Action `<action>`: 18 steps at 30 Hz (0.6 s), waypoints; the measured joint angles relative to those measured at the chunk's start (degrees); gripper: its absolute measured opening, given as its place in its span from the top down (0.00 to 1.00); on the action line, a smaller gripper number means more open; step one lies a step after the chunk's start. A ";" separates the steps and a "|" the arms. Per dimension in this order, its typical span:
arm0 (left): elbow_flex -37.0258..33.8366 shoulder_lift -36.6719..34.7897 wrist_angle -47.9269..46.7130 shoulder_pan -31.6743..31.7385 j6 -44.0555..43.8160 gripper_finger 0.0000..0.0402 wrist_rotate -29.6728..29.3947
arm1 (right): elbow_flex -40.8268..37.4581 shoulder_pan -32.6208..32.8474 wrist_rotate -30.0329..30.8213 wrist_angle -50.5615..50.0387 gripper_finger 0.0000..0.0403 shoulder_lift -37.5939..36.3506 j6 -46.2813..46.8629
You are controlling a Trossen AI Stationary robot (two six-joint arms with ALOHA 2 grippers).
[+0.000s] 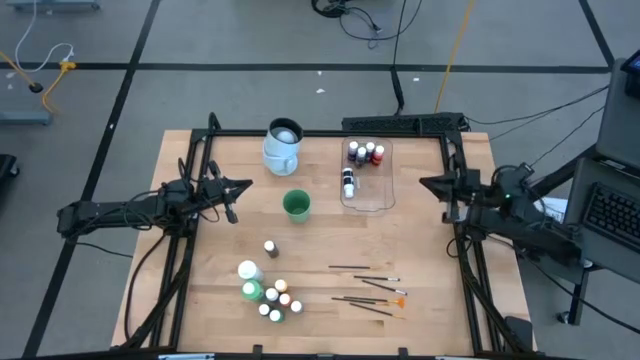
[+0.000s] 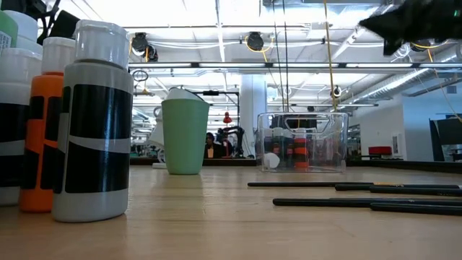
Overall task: Pick & Place Paint Supplies
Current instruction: Put the brown paint bottle into the transparent bin
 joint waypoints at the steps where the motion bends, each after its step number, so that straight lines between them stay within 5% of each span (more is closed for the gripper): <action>1: 0.00 0.00 0.03 0.00 0.00 0.94 -0.01 | -2.24 -0.01 1.51 0.51 1.00 -1.29 0.09; 4: 0.00 0.01 0.05 0.00 0.19 0.94 -0.02 | -8.34 -0.05 5.34 4.44 1.00 -2.58 0.26; 13: 0.00 -0.01 0.49 -0.01 1.71 0.94 -0.51 | -16.33 -0.01 4.50 19.59 1.00 -1.65 -6.05; 18: 0.00 -0.01 -0.83 0.00 0.86 0.94 -6.69 | -18.01 -0.01 4.39 20.42 0.99 -1.51 -9.61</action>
